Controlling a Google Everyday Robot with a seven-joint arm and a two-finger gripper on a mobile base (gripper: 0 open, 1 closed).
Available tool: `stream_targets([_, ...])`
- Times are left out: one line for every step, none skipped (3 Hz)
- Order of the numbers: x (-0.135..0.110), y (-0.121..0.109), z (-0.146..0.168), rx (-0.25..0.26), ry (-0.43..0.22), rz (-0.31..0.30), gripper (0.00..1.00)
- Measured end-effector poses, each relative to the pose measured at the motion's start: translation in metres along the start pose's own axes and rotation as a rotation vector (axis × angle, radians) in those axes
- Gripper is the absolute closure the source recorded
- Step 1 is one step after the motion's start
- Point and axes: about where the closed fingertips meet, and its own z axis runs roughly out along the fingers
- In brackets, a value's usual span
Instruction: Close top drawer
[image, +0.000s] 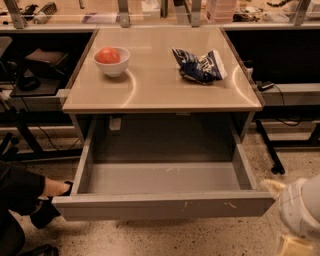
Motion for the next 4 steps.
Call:
stream_targets([0.008, 0.03, 0.047, -0.078, 0.009, -0.022, 0.0])
stream_targets([0.015, 0.042, 0.076, -0.125, 0.023, -0.027, 0.0])
stream_targets([0.015, 0.009, 0.093, -0.135, 0.057, -0.014, 0.0])
stream_targets([0.015, 0.001, 0.094, -0.133, 0.064, -0.01, 0.0])
